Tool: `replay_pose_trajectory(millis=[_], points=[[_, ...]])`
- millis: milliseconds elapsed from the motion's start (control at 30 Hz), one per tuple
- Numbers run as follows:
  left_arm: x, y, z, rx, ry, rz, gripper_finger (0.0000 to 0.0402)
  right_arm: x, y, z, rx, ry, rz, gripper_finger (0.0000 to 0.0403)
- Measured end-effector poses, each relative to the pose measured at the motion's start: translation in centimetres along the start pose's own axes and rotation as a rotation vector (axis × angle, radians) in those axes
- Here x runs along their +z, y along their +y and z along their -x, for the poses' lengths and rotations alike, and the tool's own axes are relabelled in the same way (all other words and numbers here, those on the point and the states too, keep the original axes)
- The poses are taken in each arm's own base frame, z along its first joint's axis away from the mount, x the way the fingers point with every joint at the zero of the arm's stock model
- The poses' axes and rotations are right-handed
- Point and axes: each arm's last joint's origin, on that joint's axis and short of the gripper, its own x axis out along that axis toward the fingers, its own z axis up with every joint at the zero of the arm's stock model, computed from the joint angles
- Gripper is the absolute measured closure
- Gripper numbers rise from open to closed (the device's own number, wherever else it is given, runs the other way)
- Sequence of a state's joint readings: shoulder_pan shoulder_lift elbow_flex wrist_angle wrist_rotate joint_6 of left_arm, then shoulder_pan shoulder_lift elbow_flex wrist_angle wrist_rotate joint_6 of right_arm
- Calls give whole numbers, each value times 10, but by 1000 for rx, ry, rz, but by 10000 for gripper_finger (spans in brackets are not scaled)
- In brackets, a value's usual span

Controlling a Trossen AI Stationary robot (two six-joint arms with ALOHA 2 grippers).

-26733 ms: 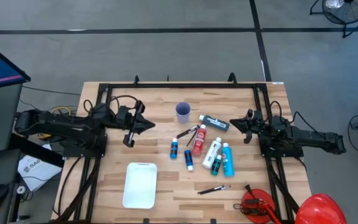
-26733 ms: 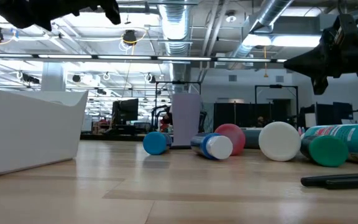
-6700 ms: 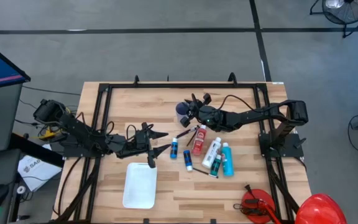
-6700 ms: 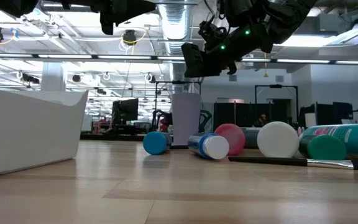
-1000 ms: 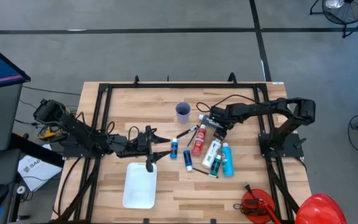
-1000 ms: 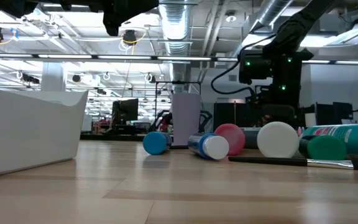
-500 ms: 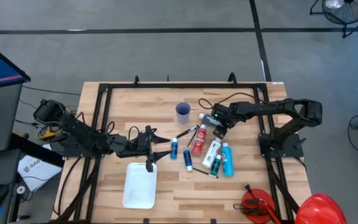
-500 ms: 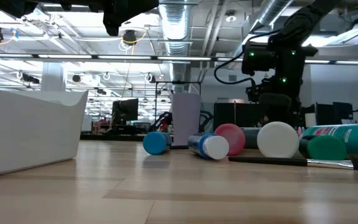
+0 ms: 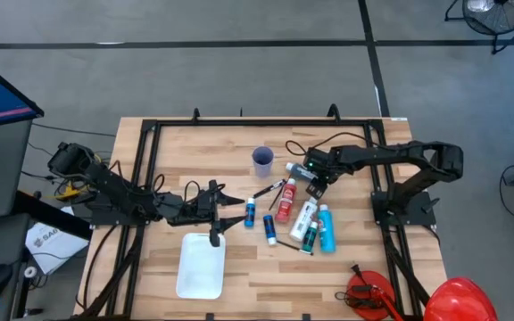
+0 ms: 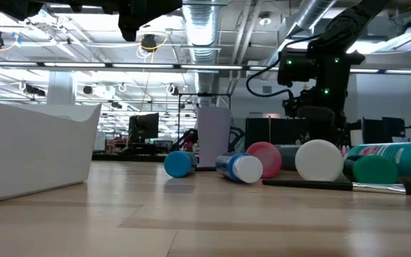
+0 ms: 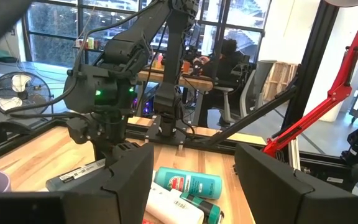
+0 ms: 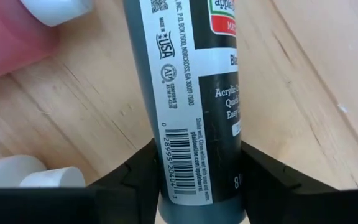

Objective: Pick & Place Paint Supplies
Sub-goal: Put the black paint bottle into the white bin

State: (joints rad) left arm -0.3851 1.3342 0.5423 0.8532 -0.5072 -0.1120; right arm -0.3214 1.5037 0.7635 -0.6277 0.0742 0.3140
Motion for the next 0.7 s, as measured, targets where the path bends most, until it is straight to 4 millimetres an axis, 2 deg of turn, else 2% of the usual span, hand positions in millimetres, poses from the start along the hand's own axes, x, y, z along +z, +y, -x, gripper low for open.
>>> replay_pose_trajectory(millis=[167,300,700], points=[[0,0,0,0,0,-1,183,-1,1,5,10,-26,9,252],[0,0,0,0,0,-1,183,-2,0,17,23,-66,5,243],[0,0,0,7,0,-2,183,-17,1,81,143,-337,-19,241]])
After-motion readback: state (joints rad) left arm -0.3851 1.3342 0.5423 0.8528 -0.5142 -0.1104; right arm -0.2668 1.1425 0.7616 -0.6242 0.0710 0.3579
